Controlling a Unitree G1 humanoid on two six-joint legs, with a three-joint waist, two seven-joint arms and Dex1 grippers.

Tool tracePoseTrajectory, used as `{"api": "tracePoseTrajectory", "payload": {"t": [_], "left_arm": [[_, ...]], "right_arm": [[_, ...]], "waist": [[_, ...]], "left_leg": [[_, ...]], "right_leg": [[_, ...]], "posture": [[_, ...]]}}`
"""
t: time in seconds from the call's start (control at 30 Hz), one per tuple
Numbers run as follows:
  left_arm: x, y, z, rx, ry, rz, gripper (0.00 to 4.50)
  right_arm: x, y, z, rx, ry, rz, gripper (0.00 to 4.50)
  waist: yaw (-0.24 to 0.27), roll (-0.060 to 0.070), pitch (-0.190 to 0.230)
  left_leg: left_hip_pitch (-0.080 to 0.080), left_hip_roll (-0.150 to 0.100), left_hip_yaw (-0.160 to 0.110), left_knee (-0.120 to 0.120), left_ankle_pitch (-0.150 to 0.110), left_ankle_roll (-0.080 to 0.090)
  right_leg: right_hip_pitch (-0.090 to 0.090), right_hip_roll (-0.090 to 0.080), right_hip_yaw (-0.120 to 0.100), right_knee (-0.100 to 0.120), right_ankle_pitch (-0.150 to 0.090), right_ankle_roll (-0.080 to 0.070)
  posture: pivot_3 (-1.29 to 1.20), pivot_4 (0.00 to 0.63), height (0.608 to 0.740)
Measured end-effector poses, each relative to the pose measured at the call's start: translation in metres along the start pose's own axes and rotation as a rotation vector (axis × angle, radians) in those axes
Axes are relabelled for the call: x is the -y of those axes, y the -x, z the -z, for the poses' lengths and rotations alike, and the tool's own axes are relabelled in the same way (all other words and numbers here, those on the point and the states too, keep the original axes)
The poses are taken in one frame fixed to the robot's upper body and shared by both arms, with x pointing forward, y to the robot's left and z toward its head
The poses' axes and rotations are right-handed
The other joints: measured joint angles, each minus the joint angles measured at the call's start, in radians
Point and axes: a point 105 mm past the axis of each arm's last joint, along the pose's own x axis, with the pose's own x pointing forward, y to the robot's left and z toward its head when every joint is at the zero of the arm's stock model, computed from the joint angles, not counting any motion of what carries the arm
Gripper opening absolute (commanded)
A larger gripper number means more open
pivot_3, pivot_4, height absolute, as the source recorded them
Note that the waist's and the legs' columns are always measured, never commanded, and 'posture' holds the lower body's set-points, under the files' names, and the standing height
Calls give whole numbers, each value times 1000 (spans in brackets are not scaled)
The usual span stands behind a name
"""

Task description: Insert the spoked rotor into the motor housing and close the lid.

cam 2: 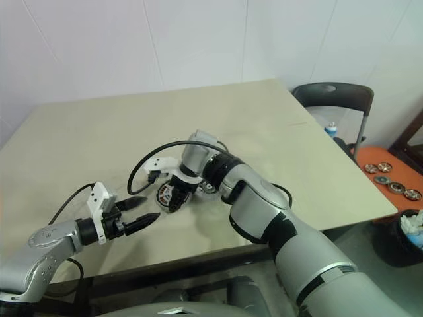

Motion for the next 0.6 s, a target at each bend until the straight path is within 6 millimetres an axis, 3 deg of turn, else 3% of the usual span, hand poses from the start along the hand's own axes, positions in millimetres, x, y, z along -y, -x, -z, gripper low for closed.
{"api": "tracePoseTrajectory", "payload": {"t": [0.17, 0.3, 0.43, 0.53, 0.6], "left_arm": [[-3, 0, -4, -6, -17, 3, 4030], [-4, 0, -7, -3, -25, 8, 4030], [-7, 4, -11, 13, -19, -3, 4030], [-12, 10, -15, 13, -32, -19, 4030], [-18, 15, -16, 7, -37, -36, 4030]], "right_arm": [[-9, 22, -6, 48, 95, -51, 2326], [-22, 60, -23, 220, 272, -67, 2326], [-17, 90, -24, 432, 338, 38, 2326], [-1, 102, -8, 565, 327, 204, 2326], [11, 108, 8, 686, 218, 288, 2326]], "waist": [[0, -1, 0], [0, -3, -2], [2, -4, -2], [5, -4, -3], [6, -4, -3]], "left_leg": [[-2, 0, 0, 0, -1, -1], [-3, 0, 0, -1, -2, -2], [-4, 0, 0, -1, -2, -2], [-4, 0, 0, -1, -2, -2], [-4, 0, 0, -1, -2, -2]], "right_leg": [[-1, 0, 0, -1, 0, 0], [-3, 0, 0, -2, 0, 1], [-3, -1, 0, -3, 0, 1], [-3, -1, 0, -3, 0, 1], [-2, -1, 1, -3, 0, 1]], "posture": [[0, 0, 740], [0, 0, 740], [0, 0, 740], [0, 0, 740], [0, 0, 740]]}}
